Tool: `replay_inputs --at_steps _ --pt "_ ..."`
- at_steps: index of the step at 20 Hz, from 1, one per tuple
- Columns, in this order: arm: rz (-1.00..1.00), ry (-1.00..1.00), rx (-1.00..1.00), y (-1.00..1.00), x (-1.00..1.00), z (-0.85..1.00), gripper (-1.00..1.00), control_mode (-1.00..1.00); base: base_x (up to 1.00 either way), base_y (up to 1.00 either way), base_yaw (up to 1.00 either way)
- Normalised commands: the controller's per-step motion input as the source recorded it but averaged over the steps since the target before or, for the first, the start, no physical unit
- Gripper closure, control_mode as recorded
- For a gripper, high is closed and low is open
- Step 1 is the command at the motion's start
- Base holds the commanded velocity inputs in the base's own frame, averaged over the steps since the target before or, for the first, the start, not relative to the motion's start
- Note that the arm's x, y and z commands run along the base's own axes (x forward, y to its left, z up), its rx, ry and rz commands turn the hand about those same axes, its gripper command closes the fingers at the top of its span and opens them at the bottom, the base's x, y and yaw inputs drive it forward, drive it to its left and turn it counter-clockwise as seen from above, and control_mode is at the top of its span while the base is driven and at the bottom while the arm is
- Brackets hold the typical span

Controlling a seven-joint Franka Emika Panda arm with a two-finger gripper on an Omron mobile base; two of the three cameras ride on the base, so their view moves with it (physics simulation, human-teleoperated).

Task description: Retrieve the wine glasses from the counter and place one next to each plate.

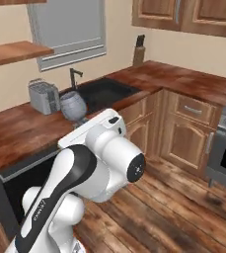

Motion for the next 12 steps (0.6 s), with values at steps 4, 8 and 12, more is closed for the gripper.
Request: replay_inputs --at_steps 4,8,12 --pt "0.0 0.0 0.0 0.0 0.0 0.0 1.0 1.0 0.0 0.0 -1.0" --pt "0.0 0.0 0.0 0.0 0.0 0.0 1.0 1.0 0.0 0.0 -1.0" --pt "0.0 0.0 0.0 0.0 0.0 0.0 1.0 1.0 0.0 0.0 -1.0"
